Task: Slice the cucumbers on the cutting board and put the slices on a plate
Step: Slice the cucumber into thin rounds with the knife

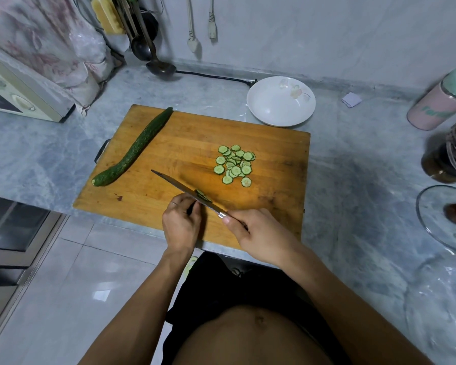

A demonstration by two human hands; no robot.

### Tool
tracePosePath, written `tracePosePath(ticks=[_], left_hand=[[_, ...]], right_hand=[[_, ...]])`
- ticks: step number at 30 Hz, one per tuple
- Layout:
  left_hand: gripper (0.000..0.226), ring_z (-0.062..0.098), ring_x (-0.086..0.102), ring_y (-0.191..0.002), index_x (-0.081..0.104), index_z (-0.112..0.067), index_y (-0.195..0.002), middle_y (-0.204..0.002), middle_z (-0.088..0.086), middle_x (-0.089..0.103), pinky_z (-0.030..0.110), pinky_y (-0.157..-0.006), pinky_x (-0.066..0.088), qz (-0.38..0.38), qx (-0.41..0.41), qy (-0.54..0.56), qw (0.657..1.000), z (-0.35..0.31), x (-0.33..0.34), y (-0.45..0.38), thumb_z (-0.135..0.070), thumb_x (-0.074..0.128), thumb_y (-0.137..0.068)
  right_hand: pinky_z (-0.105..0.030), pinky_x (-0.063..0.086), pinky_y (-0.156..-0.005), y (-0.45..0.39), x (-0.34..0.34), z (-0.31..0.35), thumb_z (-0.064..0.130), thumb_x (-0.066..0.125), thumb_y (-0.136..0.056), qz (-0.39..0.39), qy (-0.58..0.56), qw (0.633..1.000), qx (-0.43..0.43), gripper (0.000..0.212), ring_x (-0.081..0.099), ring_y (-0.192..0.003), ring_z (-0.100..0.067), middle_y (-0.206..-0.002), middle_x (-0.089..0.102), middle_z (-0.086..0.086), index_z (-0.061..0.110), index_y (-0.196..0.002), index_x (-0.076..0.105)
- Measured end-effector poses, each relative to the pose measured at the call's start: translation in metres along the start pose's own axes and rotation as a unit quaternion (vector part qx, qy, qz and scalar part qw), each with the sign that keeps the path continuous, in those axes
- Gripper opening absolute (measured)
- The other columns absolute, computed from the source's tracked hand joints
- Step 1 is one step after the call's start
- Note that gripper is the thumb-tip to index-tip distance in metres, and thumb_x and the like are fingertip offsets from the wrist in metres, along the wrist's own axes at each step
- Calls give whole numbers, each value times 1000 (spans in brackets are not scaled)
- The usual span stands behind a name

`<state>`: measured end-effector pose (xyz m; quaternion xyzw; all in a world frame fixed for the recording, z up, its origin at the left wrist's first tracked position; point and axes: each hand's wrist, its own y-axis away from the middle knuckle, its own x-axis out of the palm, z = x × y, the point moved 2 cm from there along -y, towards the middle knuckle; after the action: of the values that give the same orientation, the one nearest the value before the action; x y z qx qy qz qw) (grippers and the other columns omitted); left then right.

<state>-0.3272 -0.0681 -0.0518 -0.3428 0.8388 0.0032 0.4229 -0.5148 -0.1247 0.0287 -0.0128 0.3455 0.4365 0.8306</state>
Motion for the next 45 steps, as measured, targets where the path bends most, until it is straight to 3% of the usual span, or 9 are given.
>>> tracePosePath(ticks=[6, 15, 26, 32, 35, 38, 40, 42, 45], left_hand=[[17, 22, 65, -85, 75, -3, -88, -97, 11, 72, 14, -74, 39, 11, -3, -3, 1000, 2, 1, -1, -12, 63, -84], [15, 27, 65, -82, 74, 0, -85, -91, 14, 71, 16, -72, 38, 9, -18, 0, 1000, 4, 0, -4, -10, 62, -83], [11, 19, 63, -81, 75, -2, -82, -93, 11, 71, 9, -72, 37, 1, 4, 7, 1000, 2, 1, -5, -6, 65, -81], [13, 24, 67, -84, 76, -2, -84, -95, 11, 71, 20, -72, 44, 6, 2, 1, 1000, 2, 2, -3, -9, 65, -82], [20, 23, 67, -93, 77, -7, -97, -104, 7, 71, 27, -75, 52, 33, 15, -20, 999, 2, -1, 0, -18, 63, -86], [19, 21, 66, -96, 75, -8, -104, -109, 6, 71, 28, -78, 53, 36, 31, -39, 998, 3, -4, 2, -15, 69, -88], [19, 23, 67, -96, 74, -4, -105, -108, 8, 72, 28, -82, 52, 35, 27, -24, 999, 4, -5, 1, -11, 70, -88], [19, 25, 67, -96, 73, -3, -105, -107, 9, 72, 25, -85, 48, 34, 30, -25, 999, 5, -3, -2, -10, 69, -88], [18, 24, 67, -97, 73, -4, -104, -107, 9, 72, 24, -83, 49, 35, 44, -31, 998, 5, 1, -10, -11, 70, -87]], right_hand=[[-31, 31, -57, 0, 3, -1, 52, 37, -103, -3, -21, 1000, 10, 38, 39, -63, -10, -69, 45, 3, 49, -67, 49], [-32, 34, -55, -7, 2, 8, 46, 39, -104, -3, -7, 1000, 5, 38, 44, -61, -17, -67, 49, -1, 20, -80, 51], [-34, 33, -53, -30, -2, 11, 42, 43, -104, 15, -26, 999, 18, 46, 40, -54, -18, -60, 43, -1, 19, -65, 43], [-42, 48, -61, -38, 10, 11, 46, 38, -104, -10, 12, 1000, 25, 39, 54, -72, -35, -69, 53, -8, 23, -74, 46], [-39, 44, -57, -40, 6, 7, 45, 39, -104, -17, 2, 1000, 16, 42, 51, -64, -28, -63, 50, -3, 24, -68, 44], [-32, 32, -51, -41, -1, 3, 42, 40, -106, -1, -24, 1000, 16, 44, 41, -47, -10, -57, 43, 1, 15, -79, 62], [-31, 30, -51, -39, -6, 1, 41, 41, -106, 4, -50, 999, 19, 43, 38, -43, -6, -55, 42, 3, 21, -76, 66], [-32, 31, -53, -36, -10, -2, 41, 42, -106, -4, -68, 998, 19, 49, 40, -49, -12, -56, 42, 3, 35, -60, 56], [-33, 28, -56, -31, -15, -3, 39, 42, -106, -14, -60, 998, 5, 47, 34, -53, -10, -58, 36, 4, 24, -61, 42]])
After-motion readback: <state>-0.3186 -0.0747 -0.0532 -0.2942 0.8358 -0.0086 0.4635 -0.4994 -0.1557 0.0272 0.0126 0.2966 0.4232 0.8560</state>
